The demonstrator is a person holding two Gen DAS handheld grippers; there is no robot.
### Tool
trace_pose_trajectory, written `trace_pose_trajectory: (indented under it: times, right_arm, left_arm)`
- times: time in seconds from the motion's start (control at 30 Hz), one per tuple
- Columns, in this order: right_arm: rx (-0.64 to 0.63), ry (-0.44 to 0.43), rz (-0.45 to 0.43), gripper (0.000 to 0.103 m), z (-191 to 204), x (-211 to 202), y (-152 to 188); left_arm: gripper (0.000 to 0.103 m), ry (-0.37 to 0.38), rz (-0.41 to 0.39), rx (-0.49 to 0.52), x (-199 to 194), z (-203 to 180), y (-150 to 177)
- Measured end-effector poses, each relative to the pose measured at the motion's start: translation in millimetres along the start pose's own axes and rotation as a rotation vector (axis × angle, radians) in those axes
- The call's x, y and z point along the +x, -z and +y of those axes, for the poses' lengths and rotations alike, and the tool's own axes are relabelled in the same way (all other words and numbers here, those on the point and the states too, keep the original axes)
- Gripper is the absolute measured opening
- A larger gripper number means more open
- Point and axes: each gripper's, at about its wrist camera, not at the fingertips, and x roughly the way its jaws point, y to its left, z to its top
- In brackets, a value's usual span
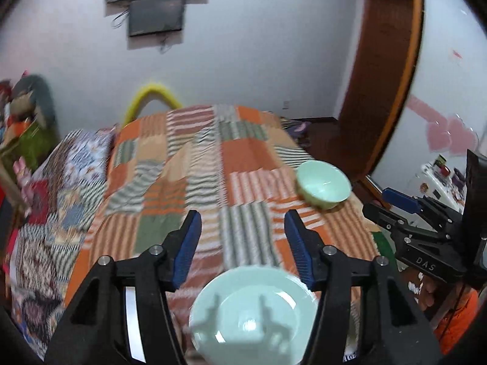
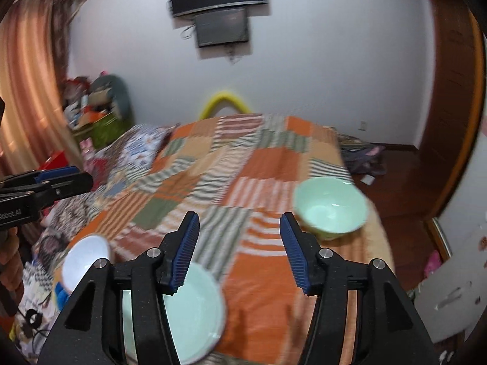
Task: Organize plates and bowls
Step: 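Open the left tool and withdraw it from the nested bowls, then move the left tool to the small mint-green bowl and grasp its rim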
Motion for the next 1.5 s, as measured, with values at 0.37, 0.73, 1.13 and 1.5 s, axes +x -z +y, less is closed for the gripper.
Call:
trace_pose_trajectory:
  times: [0.37, 0.73, 1.13, 1.5]
  right_arm:
    - [0.118, 0.138, 0.009, 0.052, -87.1, 2.7, 4.3]
    - [0.229, 0.149, 0.108, 0.052, -143.8, 68.9, 17.2]
    - [0.332, 0.085, 0.206, 0.035, -165.4, 123.9, 30.9]
    - [0.319, 0.090, 0.224, 0.025, -164.2, 138.3, 29.8]
  left_arm:
    - [0.062, 0.128, 0.091, 0.039, 106.6, -57.7, -37.6]
    - [0.062, 0.145, 0.192, 0.048, 228.4, -82.5, -39.3]
    - [0.042, 0.150, 0.299, 0.016, 299.9, -87.0, -25.0]
    - [0.012, 0.196, 0.330, 0.021, 317.1, -99.9, -23.3]
